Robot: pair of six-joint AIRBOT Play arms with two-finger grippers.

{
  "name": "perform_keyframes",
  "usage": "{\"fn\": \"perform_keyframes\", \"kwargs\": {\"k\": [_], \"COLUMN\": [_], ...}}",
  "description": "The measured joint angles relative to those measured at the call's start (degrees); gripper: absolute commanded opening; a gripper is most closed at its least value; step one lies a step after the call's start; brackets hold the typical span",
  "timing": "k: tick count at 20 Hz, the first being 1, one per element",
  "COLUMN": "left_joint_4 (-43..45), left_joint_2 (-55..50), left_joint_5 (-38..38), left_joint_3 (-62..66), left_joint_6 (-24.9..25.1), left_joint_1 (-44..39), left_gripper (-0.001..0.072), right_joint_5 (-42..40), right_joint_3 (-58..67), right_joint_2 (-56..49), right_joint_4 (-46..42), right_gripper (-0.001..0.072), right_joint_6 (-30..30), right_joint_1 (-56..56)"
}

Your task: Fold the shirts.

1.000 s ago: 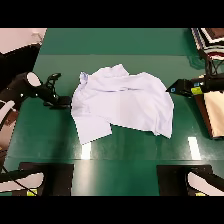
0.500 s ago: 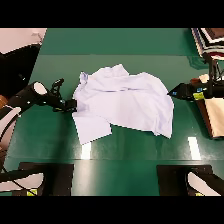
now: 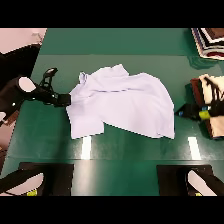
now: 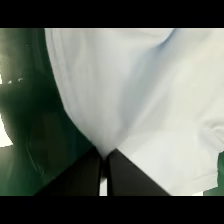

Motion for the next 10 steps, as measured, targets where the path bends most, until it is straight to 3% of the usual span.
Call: {"fn": "perform_keyframes", "kwargs": {"k": [5, 7, 10], "left_joint_4": [0.79, 0.92, 1.01], "left_joint_2": [2.03, 2.27, 2.45], "left_joint_5": [-0.79, -0.87, -0.90], "left_joint_3": [0.07, 0.07, 0.07], "left_joint_6": [0.20, 0.24, 0.26], "left_joint_1": [0.00, 0.00, 0.00], "left_gripper": [0.0024, 0.0024, 0.0024], "right_joint_5": [-2.69, -4.35, -6.64], "right_joint_3": [-14.12, -16.68, -18.40], "right_joint_2": [1.81, 2.03, 2.16], "right_joint_4": [-1.62, -1.86, -1.79], "right_gripper": [0.0571, 0.0469, 0.0427], "right_joint_6": [0.44, 0.48, 0.50], "right_joint_1": [-3.96, -4.44, -4.70]}}
